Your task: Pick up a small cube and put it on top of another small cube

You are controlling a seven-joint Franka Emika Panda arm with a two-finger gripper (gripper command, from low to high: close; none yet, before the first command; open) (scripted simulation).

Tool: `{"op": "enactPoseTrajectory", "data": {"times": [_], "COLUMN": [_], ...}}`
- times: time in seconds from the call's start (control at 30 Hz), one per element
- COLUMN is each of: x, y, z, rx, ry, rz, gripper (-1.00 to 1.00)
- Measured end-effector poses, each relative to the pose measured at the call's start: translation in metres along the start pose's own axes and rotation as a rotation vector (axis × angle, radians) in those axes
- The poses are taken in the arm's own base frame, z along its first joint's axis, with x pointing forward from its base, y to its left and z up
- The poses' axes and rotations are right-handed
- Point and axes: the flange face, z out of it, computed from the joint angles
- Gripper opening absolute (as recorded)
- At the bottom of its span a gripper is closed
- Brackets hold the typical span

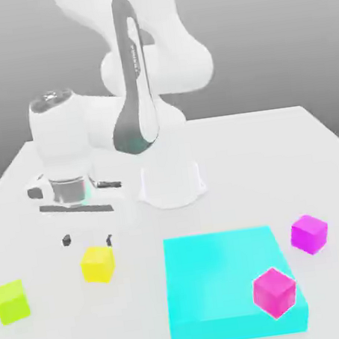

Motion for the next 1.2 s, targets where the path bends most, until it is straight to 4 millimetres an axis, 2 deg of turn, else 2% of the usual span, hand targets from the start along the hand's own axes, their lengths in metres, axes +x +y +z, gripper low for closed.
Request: {"op": "enactPoseTrajectory", "data": {"times": [0.3, 0.6, 0.63, 0.87, 1.2], "x": [0.004, -0.009, -0.011, -0.011, 0.004], "y": [0.0, 0.003, 0.003, 0.003, 0.0], "z": [0.023, 0.053, 0.056, 0.057, 0.025], "rx": [0.003, -0.006, -0.008, -0.008, 0.002], "ry": [0.007, -0.004, -0.007, -0.008, 0.006], "rz": [-0.001, 0.004, 0.005, 0.005, -0.001], "gripper": [0.0, 0.0, -1.0, -1.0, -1.0]}}
